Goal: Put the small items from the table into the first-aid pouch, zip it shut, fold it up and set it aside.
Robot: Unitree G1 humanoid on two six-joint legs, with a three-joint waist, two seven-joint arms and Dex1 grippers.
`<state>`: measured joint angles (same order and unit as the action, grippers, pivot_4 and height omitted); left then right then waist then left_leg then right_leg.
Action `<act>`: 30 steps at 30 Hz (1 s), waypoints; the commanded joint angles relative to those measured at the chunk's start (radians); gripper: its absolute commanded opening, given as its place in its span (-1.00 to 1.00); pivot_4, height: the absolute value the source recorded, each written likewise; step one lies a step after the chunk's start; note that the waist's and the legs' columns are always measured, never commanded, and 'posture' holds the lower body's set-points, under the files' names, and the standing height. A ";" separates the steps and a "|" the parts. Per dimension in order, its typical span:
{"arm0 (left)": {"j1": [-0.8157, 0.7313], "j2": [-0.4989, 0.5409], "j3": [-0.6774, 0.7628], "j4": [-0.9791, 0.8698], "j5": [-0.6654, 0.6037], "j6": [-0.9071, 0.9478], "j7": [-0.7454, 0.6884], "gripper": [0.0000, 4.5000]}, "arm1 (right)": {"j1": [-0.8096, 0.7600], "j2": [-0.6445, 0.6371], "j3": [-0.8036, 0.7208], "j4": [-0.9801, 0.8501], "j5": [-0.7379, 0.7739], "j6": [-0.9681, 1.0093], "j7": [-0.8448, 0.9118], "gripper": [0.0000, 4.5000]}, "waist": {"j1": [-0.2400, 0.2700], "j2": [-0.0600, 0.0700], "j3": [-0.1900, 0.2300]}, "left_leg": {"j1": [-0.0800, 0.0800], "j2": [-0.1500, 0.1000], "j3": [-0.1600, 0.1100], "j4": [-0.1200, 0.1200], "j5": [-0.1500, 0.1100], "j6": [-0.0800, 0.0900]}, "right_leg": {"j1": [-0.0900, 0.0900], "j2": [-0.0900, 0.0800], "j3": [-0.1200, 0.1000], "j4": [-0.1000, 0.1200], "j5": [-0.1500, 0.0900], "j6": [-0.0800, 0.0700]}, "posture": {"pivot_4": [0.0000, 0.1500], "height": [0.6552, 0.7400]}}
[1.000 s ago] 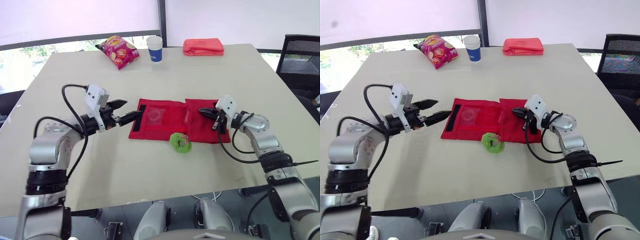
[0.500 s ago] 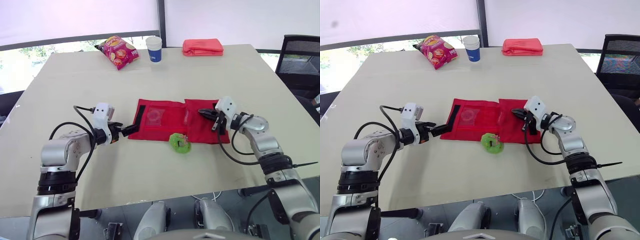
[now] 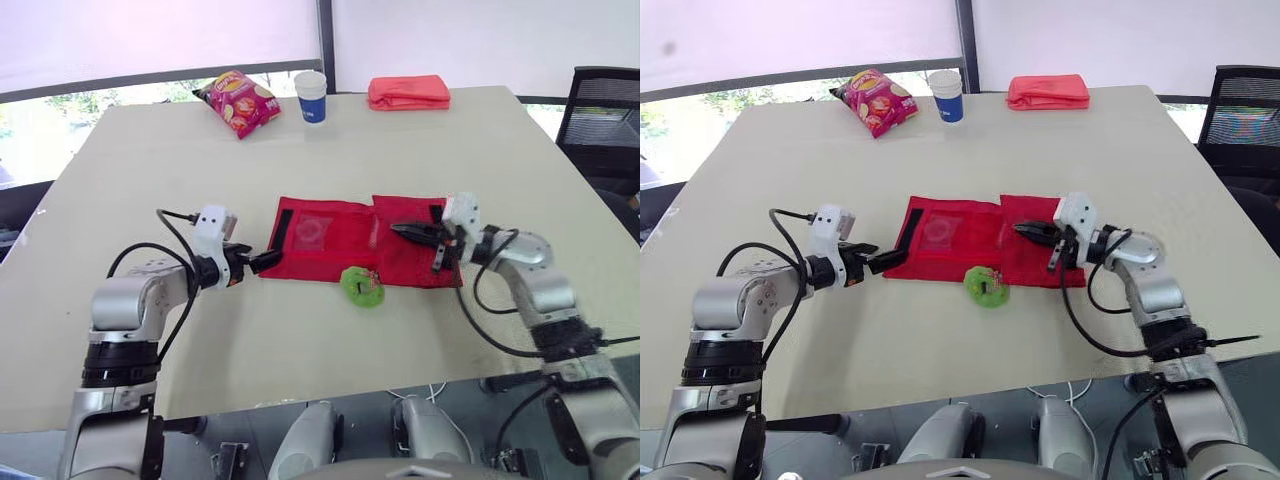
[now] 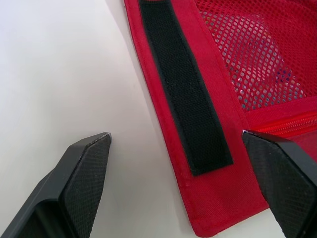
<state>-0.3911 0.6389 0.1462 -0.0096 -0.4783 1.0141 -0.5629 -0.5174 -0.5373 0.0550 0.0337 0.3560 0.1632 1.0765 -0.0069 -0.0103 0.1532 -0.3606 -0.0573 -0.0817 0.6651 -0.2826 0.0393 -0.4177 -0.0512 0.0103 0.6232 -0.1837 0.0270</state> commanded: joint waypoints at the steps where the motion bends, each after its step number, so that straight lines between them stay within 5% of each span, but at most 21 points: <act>1: 0.019 -0.018 -0.045 0.021 0.011 0.022 -0.003 1.00 | 0.032 -0.062 -0.057 -0.123 0.096 0.115 0.033 -0.63 | 0.000 0.000 0.000 | 0.000 0.000 0.000 0.000 0.000 0.000 | 0.000 0.000 0.000 0.000 0.000 0.000 | 1.00 0.99; 4: 0.020 -0.026 -0.048 0.019 0.019 0.024 -0.002 1.00 | 0.066 -0.140 -0.103 -0.210 0.165 0.212 0.050 -0.03 | 0.001 0.001 0.000 | 0.000 0.000 0.000 0.000 -0.001 0.002 | 0.000 -0.001 -0.001 0.000 0.000 0.000 | 1.00 0.99; 10: 0.028 -0.054 -0.035 0.005 0.012 0.036 -0.001 0.13 | 0.113 -0.226 -0.195 -0.329 0.222 0.296 -0.003 1.00 | 0.007 0.001 0.000 | -0.001 0.000 0.000 0.000 -0.002 0.003 | 0.000 -0.001 -0.001 -0.001 -0.002 0.004 | 1.00 0.99; 14: 0.032 -0.064 -0.028 -0.001 0.008 0.036 -0.006 -0.71 | 0.130 -0.245 -0.227 -0.368 0.243 0.321 -0.023 1.00 | 0.014 0.001 0.000 | -0.001 0.000 0.000 0.000 -0.002 0.003 | 0.000 -0.002 -0.002 -0.002 -0.003 0.004 | 1.00 0.99; 16: 0.032 -0.073 -0.015 -0.001 0.001 0.037 -0.006 -0.99 | 0.134 -0.250 -0.231 -0.378 0.247 0.326 -0.029 1.00 | 0.018 0.001 0.000 | -0.001 0.000 0.000 0.000 -0.002 0.003 | 0.000 -0.002 -0.002 -0.002 -0.003 0.004 | 1.00 0.99; 24: 0.003 -0.125 0.144 -0.013 -0.088 0.039 0.003 -0.99 | 0.129 -0.246 -0.216 -0.391 0.257 0.336 -0.045 1.00 | 0.022 -0.002 0.002 | -0.004 0.000 -0.001 0.000 -0.001 0.002 | 0.000 -0.002 -0.003 -0.004 -0.003 0.005 | 1.00 0.99; 30: 0.013 -0.017 0.206 0.004 -0.140 0.027 -0.102 -0.99 | 0.114 -0.240 -0.197 -0.377 0.251 0.335 -0.047 1.00 | 0.017 -0.006 0.007 | -0.005 0.001 -0.002 0.000 0.000 -0.001 | -0.001 -0.001 -0.005 -0.004 -0.003 0.004 | 1.00 0.99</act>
<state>-0.3777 0.5797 0.3057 -0.0042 -0.6027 1.0670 -0.6292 -0.3821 -0.7732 -0.1330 -0.3283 0.5975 0.5016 1.0355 0.0106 -0.0161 0.1605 -0.3652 -0.0557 -0.0839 0.6651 -0.2823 0.0386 -0.4188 -0.0524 0.0055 0.6189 -0.1864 0.0314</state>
